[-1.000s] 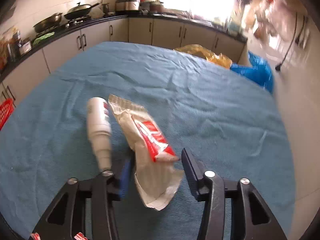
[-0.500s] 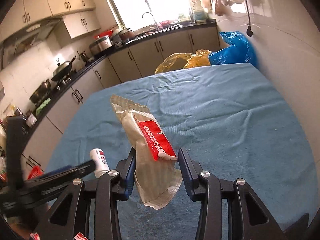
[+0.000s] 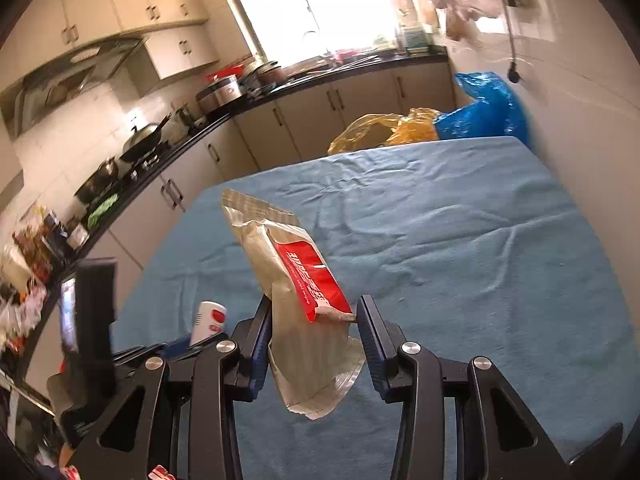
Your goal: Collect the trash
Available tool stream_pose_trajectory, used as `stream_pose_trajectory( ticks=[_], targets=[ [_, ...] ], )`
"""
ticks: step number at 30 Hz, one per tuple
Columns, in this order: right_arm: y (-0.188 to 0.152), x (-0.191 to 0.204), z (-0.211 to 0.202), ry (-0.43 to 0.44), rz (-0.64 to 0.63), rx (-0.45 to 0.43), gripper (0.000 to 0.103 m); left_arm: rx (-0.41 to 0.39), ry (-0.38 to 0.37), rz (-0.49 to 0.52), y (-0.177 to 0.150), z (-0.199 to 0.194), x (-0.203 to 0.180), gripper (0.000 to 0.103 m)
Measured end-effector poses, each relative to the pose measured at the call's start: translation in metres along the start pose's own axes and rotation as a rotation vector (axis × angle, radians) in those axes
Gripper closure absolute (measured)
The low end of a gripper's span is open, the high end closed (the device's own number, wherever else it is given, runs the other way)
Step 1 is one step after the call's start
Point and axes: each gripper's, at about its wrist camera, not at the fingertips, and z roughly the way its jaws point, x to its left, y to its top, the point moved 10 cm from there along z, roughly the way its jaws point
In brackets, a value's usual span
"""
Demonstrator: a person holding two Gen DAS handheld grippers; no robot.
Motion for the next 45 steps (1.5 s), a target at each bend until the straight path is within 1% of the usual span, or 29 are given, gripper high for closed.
stream_pose_trajectory(
  ticks=[2,5,9,11,15,18,21,27,39,45],
  targets=[
    [-0.006,0.011,0.004,0.007,-0.028,0.011,0.059,-0.046,0.008,0.009,-0.007,-0.011,0.013,0.074],
    [-0.017,0.031,0.01,0.027,-0.08,0.025,0.059,-0.12,0.042,0.012,-0.014,-0.027,0.032,0.074],
    [-0.032,0.05,0.019,0.034,-0.145,0.039,0.059,-0.212,0.097,0.005,-0.012,-0.041,0.05,0.074],
    [-0.037,0.052,0.024,0.03,-0.16,0.05,0.059,-0.239,0.107,-0.003,-0.01,-0.044,0.056,0.074],
    [-0.044,0.055,0.031,0.02,-0.178,0.066,0.059,-0.233,0.094,-0.017,-0.01,-0.04,0.058,0.074],
    [-0.046,0.054,0.034,0.022,-0.182,0.079,0.059,-0.243,0.107,-0.009,-0.009,-0.042,0.057,0.074],
    [-0.048,0.055,0.037,0.021,-0.191,0.084,0.059,-0.245,0.1,-0.011,-0.01,-0.043,0.055,0.074],
    [-0.053,0.054,0.041,0.016,-0.197,0.097,0.059,-0.253,0.108,-0.009,-0.012,-0.046,0.056,0.074],
    [-0.052,0.058,0.036,0.019,-0.196,0.082,0.059,-0.293,0.155,-0.002,-0.009,-0.053,0.057,0.074],
    [-0.053,0.059,0.036,0.019,-0.198,0.078,0.059,-0.302,0.166,-0.003,-0.008,-0.055,0.059,0.074]
  ],
)
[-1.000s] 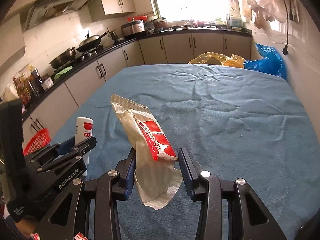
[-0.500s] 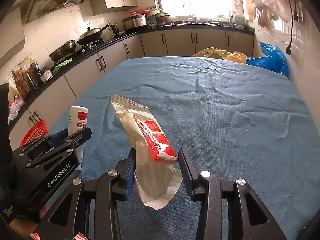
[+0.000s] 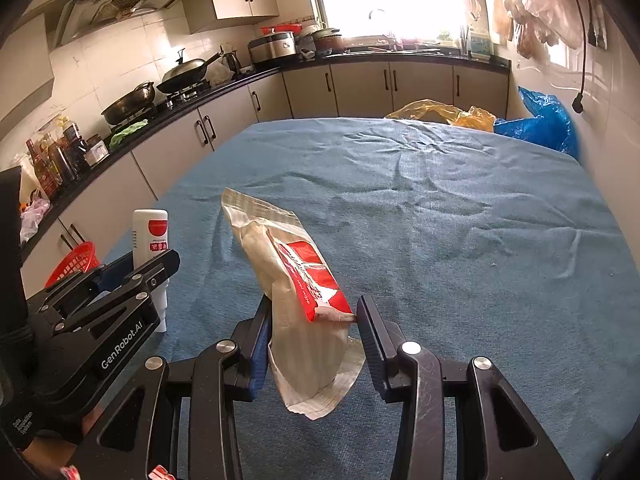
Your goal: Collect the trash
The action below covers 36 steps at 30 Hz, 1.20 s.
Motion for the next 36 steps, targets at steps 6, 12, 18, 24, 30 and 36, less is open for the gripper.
stream_pose_trajectory(
  ticks=[6,12,18,24,30,36],
  targets=[
    [0.001,0.001,-0.001,-0.001,-0.001,-0.005,0.059,-0.02,0.018,0.006,0.002,-0.003,0.001,0.074],
    [0.001,0.001,-0.003,-0.001,-0.001,-0.01,0.059,-0.035,0.033,0.006,0.004,-0.005,0.003,0.074],
    [0.003,0.001,-0.004,-0.001,-0.002,-0.014,0.059,-0.042,0.041,0.004,0.005,-0.007,0.003,0.074],
    [0.004,0.0,-0.005,0.0,0.0,-0.02,0.059,-0.047,0.049,0.001,0.005,-0.007,0.004,0.074],
    [0.006,0.0,-0.009,0.0,0.001,-0.031,0.059,-0.051,0.057,0.001,0.005,-0.007,0.005,0.074],
    [0.01,0.0,-0.014,-0.004,0.001,-0.053,0.059,-0.053,0.064,-0.002,0.006,-0.008,0.006,0.074]
  ],
)
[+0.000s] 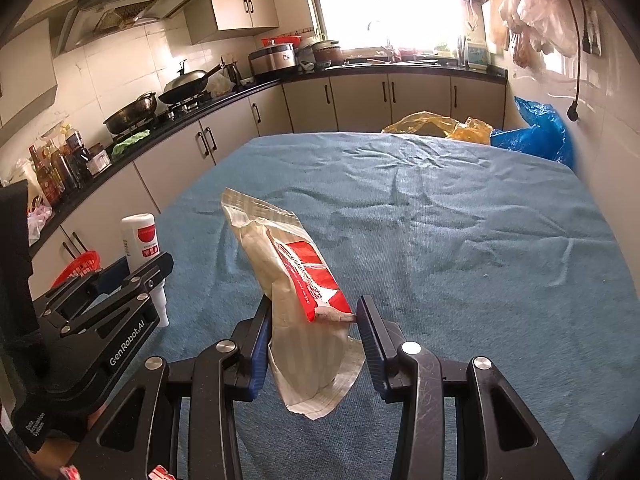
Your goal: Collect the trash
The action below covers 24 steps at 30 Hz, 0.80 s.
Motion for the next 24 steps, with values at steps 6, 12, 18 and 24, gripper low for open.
stream_pose_trajectory(
  ticks=[6,12,18,24],
  targets=[
    [0.007,-0.003,-0.007,-0.009,0.007,-0.033,0.059,-0.018,0.011,-0.007,0.004,-0.013,0.004,0.074],
    [0.01,0.001,-0.015,0.003,0.027,-0.048,0.059,-0.032,0.012,-0.029,0.003,-0.036,0.019,0.074],
    [0.01,0.02,-0.026,0.049,0.046,-0.051,0.059,-0.055,0.029,-0.053,0.003,-0.057,0.044,0.074],
    [0.001,0.05,-0.03,0.104,0.039,-0.032,0.059,-0.055,0.045,-0.094,-0.002,-0.068,0.075,0.074]
  ],
)
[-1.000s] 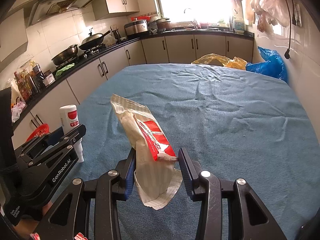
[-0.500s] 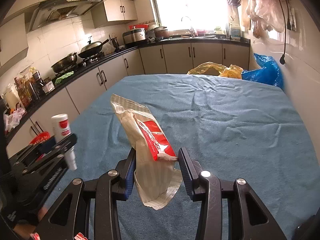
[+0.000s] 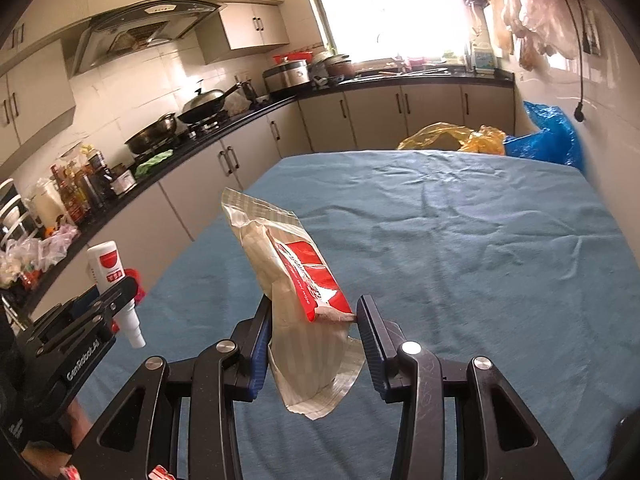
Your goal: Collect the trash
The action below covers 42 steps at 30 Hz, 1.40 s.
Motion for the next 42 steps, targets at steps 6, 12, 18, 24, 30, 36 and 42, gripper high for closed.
stream_pose_trajectory(
  ticks=[6,12,18,24,30,36,42],
  targets=[
    [-0.004,0.034,0.006,0.054,-0.01,0.029,0.059,0.004,0.015,-0.048,0.001,-0.006,0.036,0.074],
    [0.001,0.075,0.009,0.105,-0.043,0.044,0.059,0.026,0.025,-0.111,0.002,-0.01,0.078,0.074],
    [0.008,0.125,0.016,0.173,-0.074,0.071,0.058,0.033,0.044,-0.189,0.003,-0.017,0.134,0.074],
    [0.012,0.18,0.028,0.226,-0.135,0.088,0.058,0.043,0.092,-0.242,-0.002,-0.018,0.194,0.074],
    [0.012,0.234,0.043,0.283,-0.176,0.109,0.058,0.064,0.121,-0.28,-0.012,-0.012,0.237,0.074],
    [0.012,0.272,0.069,0.317,-0.193,0.14,0.058,0.089,0.141,-0.296,-0.021,0.001,0.258,0.074],
    [0.006,0.29,0.1,0.323,-0.184,0.187,0.058,0.121,0.144,-0.303,-0.031,0.018,0.267,0.074]
  ],
)
